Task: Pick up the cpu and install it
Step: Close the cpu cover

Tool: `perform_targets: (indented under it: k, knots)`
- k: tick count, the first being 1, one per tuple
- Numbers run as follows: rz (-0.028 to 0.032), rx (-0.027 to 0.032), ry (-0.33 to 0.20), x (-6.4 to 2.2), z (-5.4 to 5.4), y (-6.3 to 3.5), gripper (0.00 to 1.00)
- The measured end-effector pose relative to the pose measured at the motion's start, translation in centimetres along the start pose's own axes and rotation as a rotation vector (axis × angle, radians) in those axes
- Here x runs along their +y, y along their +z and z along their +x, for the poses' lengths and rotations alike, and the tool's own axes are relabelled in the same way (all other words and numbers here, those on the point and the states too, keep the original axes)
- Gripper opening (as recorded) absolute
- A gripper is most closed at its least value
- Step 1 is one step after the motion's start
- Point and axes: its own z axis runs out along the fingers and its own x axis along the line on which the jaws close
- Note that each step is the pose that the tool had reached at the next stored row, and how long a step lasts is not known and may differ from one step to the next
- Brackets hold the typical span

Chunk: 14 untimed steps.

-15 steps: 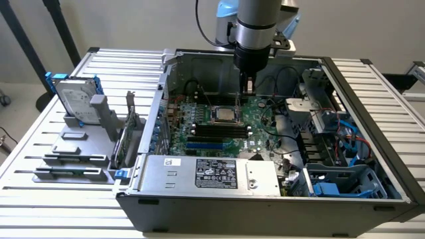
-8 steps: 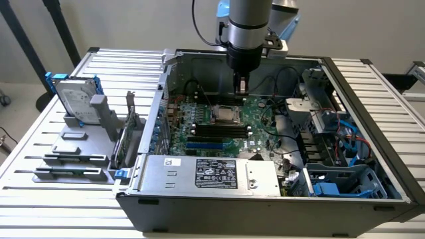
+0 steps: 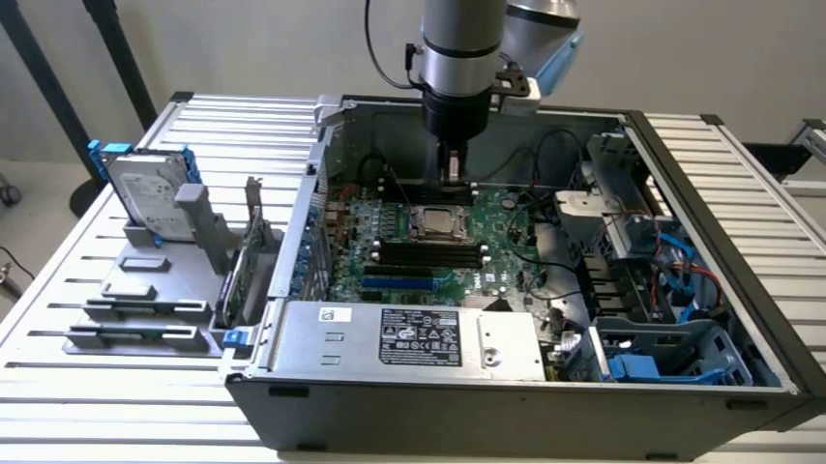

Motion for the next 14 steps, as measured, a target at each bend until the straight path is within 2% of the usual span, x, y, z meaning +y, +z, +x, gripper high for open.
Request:
perform_targets:
  k: [2,3,5,6,7,10,12,14]
  knots:
    - [0.0016,0.0007,0.000,-0.47,0.0,0.02,0.11]
    - [0.0058,0.0013,0.000,-0.68,0.0,0.03,0.11]
    - [0.0176,0.0016,0.001,-1.11,0.0,0.03,0.11]
    - [0.0263,0.0016,0.002,-1.32,-0.1,0.01,0.11]
    - [0.0376,0.0016,0.003,-1.50,-0.1,0.01,0.11]
    - [0.0793,0.0008,0.006,-1.99,-0.1,-0.02,0.11]
    - [0.1025,0.0000,0.008,-2.33,-0.1,-0.04,0.11]
    - [0.1223,-0.0005,0.010,-2.64,-0.1,-0.05,0.11]
